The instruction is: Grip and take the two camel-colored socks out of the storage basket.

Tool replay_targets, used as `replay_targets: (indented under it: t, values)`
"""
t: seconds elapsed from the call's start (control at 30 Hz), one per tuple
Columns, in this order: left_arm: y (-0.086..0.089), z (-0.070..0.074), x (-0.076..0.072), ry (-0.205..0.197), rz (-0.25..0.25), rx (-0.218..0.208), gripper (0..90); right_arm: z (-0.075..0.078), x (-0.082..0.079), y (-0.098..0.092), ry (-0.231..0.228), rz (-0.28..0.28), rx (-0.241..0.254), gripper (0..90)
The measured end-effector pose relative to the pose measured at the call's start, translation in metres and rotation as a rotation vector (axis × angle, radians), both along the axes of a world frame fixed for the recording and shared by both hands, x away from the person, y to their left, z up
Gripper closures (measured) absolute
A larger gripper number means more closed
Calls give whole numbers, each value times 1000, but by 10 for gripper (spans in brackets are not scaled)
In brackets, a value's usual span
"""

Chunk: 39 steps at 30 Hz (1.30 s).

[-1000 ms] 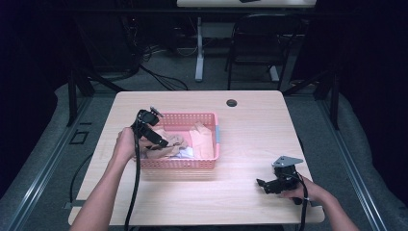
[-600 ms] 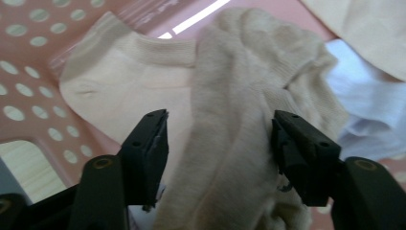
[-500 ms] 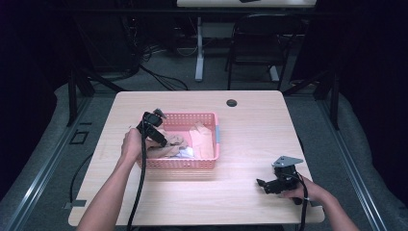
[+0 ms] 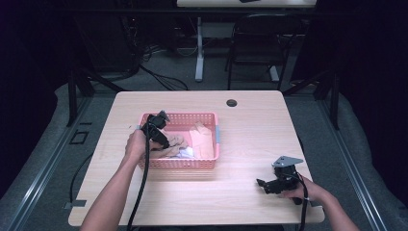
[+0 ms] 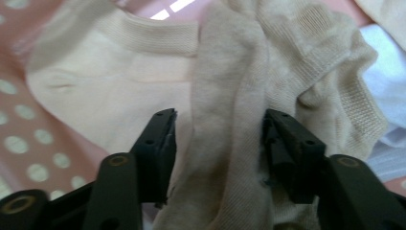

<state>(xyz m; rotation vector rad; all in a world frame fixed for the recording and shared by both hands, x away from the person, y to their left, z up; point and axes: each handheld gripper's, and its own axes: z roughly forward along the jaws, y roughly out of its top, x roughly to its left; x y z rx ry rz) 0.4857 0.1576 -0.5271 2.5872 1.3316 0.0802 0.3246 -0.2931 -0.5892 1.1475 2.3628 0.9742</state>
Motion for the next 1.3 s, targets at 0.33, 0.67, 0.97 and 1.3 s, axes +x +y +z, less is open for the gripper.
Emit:
replay_targets:
  t: [0.33, 0.67, 0.97, 1.3]
  values:
    - [0, 9, -3, -36, -28, 6, 817, 0, 0, 0, 0, 0, 0, 0]
    - [6, 32, -6, -79, -21, -51, 833, 0, 0, 0, 0, 0, 0, 0]
    - [10, 51, -9, -96, -28, -81, 829, 0, 0, 0, 0, 0, 0, 0]
    - [20, 74, -15, -101, -25, -113, 827, 0, 0, 0, 0, -1, 0, 0]
